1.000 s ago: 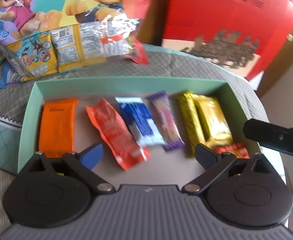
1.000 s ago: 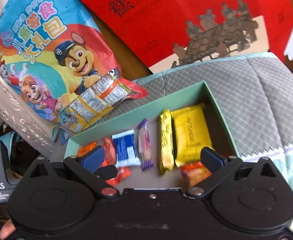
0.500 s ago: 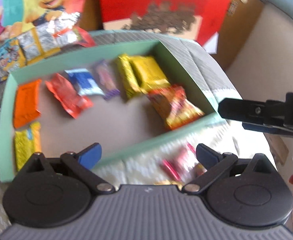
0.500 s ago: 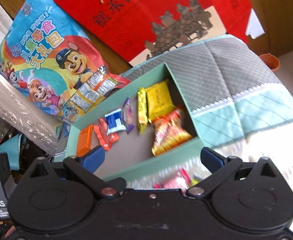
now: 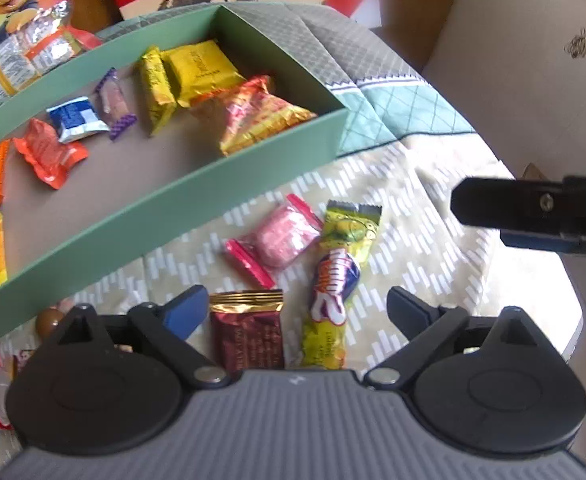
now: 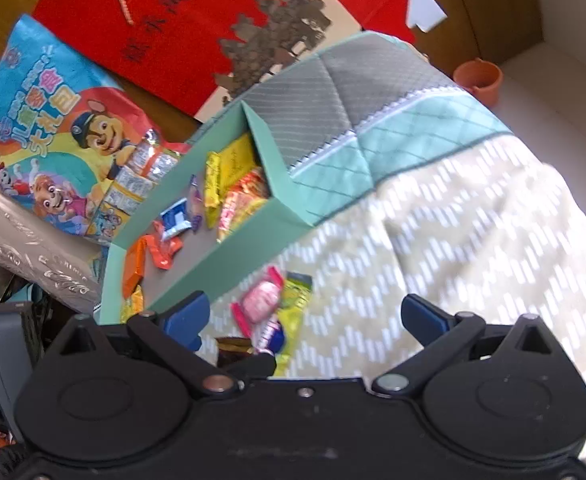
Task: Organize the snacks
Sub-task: 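Move both grippers back over the loose snacks in front of the box, then grasp the yellow-green stick snack with left gripper while right grasps pink candy, then lower both held snacks into the green box and open both grippers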
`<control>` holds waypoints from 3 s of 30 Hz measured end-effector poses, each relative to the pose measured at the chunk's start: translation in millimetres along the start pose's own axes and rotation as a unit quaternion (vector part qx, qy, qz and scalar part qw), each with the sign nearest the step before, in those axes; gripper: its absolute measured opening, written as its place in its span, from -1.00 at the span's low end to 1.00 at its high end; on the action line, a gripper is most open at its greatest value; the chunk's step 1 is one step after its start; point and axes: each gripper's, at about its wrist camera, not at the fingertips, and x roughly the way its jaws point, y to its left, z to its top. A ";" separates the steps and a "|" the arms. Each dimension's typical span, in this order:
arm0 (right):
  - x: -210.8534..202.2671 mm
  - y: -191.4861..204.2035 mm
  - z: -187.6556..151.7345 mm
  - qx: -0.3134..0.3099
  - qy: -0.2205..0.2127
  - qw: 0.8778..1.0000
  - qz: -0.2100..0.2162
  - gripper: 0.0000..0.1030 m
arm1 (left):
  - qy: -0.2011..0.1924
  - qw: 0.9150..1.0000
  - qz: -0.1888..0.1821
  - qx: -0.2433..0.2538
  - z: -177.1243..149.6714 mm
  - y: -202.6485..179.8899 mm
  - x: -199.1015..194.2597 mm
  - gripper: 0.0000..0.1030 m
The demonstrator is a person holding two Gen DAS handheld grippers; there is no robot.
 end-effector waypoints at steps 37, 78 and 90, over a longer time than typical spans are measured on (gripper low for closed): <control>2.1 13.4 -68.8 -0.095 0.072 0.993 -0.027 0.57 | 0.022 0.999 -0.031 0.016 -53.7 5.6 -20.7 -0.36; 54.0 169.3 27.7 -0.161 -0.002 0.987 0.016 -0.39 | -0.091 0.986 -0.008 -0.136 -0.5 174.8 -92.1 -0.48; 122.4 170.9 68.0 -0.138 0.011 0.990 -0.006 -0.39 | -0.061 0.985 -0.024 -0.162 47.4 202.3 -31.5 -0.48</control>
